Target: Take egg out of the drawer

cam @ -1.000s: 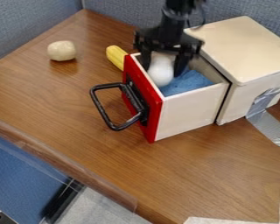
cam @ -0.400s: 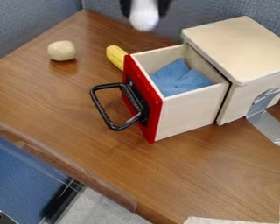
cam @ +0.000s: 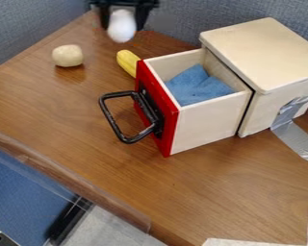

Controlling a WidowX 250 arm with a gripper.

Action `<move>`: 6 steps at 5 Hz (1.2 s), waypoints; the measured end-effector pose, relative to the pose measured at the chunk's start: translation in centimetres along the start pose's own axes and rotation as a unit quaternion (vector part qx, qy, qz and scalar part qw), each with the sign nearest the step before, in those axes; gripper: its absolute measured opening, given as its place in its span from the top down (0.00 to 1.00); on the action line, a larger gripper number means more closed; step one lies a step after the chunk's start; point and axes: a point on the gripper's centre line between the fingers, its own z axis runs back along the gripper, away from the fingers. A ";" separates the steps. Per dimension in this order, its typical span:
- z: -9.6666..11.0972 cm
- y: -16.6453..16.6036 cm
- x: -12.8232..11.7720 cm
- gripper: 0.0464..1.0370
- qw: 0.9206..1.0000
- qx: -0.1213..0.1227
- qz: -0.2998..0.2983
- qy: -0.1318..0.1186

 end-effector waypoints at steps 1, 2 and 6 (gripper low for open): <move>-2.1 1.7 -0.8 0.23 1.000 0.025 -0.005 0.001; -4.5 4.0 -2.7 0.23 0.998 0.054 -0.013 0.017; -6.3 4.8 -5.1 0.03 0.996 0.074 -0.036 0.015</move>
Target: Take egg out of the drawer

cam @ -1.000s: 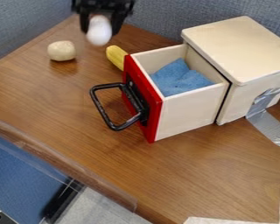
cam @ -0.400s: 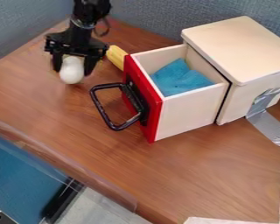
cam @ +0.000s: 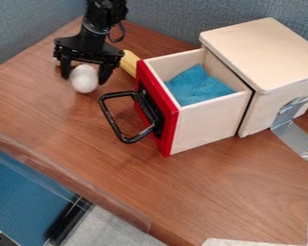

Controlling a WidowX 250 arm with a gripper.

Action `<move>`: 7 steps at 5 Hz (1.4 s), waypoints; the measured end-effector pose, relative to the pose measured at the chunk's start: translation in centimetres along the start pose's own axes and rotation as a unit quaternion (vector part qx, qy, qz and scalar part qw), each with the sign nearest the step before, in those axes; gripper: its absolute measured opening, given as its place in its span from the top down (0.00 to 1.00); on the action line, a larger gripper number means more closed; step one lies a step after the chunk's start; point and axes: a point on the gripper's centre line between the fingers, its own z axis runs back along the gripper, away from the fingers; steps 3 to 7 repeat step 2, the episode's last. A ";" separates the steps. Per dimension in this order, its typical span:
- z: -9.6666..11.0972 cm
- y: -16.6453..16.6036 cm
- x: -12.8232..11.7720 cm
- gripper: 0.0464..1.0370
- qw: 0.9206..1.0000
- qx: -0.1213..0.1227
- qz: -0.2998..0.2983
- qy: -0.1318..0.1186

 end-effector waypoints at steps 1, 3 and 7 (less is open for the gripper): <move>1.9 -0.1 0.1 0.04 1.000 -0.017 0.000 -0.014; 5.3 0.6 -0.3 0.04 0.999 -0.041 -0.006 -0.025; 5.3 0.6 -0.3 0.04 0.999 -0.041 -0.006 -0.025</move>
